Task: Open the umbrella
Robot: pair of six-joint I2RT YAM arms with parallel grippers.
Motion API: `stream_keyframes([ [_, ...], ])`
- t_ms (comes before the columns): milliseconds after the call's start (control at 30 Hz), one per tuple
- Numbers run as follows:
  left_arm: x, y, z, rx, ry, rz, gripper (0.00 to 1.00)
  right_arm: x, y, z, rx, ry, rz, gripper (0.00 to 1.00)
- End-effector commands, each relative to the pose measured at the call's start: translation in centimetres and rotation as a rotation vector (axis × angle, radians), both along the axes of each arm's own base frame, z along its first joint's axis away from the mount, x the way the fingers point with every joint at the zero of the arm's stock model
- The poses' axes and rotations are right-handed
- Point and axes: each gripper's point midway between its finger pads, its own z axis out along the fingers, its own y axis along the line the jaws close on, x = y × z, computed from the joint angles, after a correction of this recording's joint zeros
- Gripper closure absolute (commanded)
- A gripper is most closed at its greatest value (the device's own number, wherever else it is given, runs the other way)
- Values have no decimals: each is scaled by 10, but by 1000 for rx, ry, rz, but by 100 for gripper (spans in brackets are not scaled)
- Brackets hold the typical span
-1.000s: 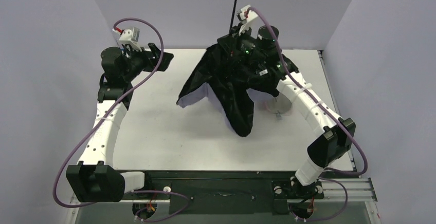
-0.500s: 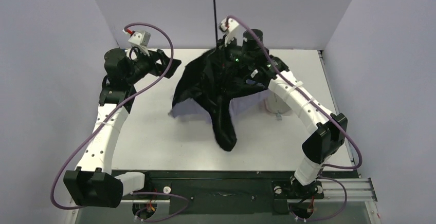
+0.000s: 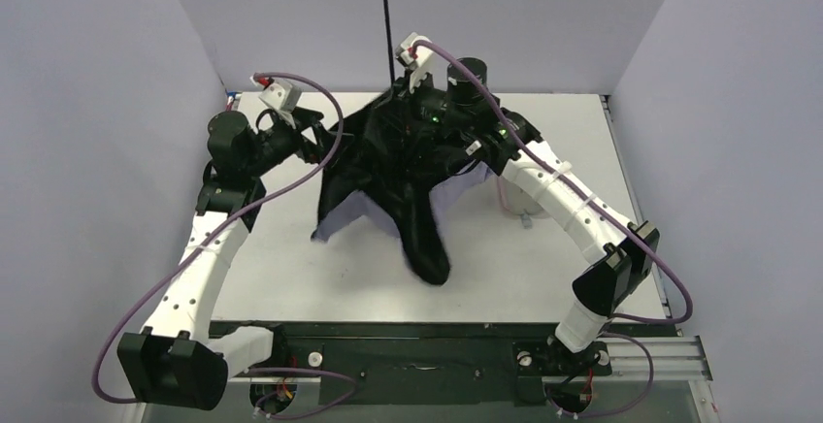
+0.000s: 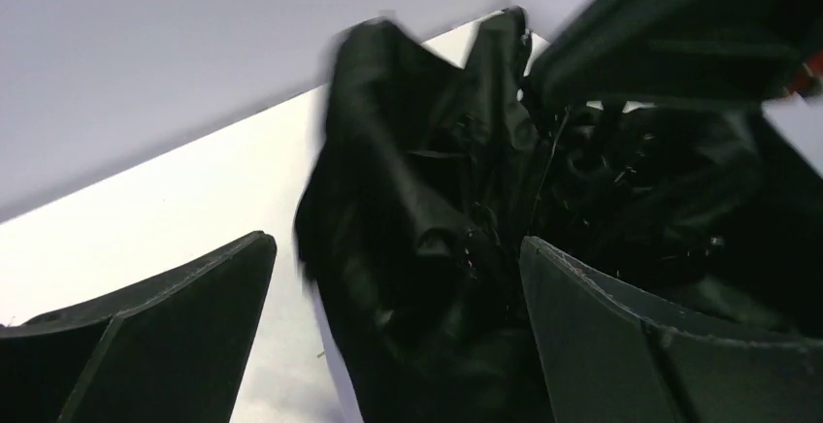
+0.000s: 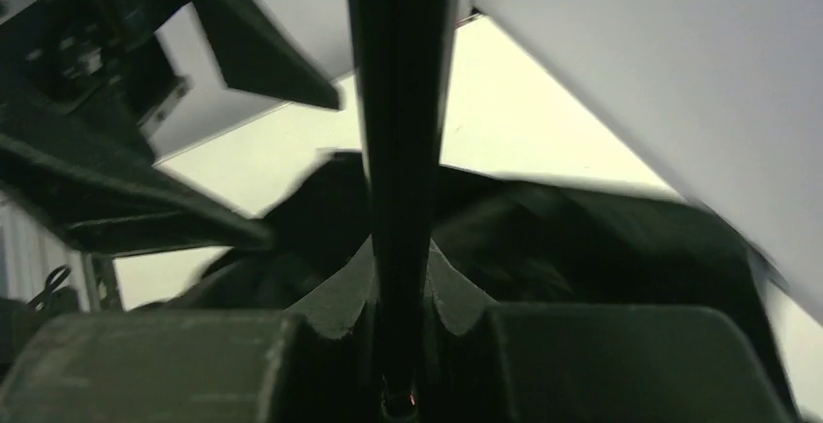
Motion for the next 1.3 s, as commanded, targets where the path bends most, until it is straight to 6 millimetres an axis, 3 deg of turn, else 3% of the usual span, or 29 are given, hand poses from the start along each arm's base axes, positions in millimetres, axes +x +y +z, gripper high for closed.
stream_keyframes([
  [0,-26,-20,48,8,-252,-112,3,34,-61,88,143,-184,-152,100],
  [200,-40,-50,48,46,-326,-214,1,8,-42,80,147,-198,-76,100],
  [333,-35,-66,45,38,-337,-245,0,3,-38,83,163,-198,-71,100],
  [500,-26,-87,46,-5,-333,-258,10,-3,-36,89,189,-204,-76,100],
  [867,-16,-125,47,-11,-367,-258,48,-14,-31,90,225,-184,-73,100],
  [1033,-10,-135,52,8,-375,-230,73,-17,-31,86,230,-181,-80,100],
  [1133,-7,-140,50,14,-359,-223,79,-18,-31,82,229,-170,-78,100],
  [1267,-3,-144,37,28,-324,-224,81,-22,-32,92,263,-186,-70,100],
])
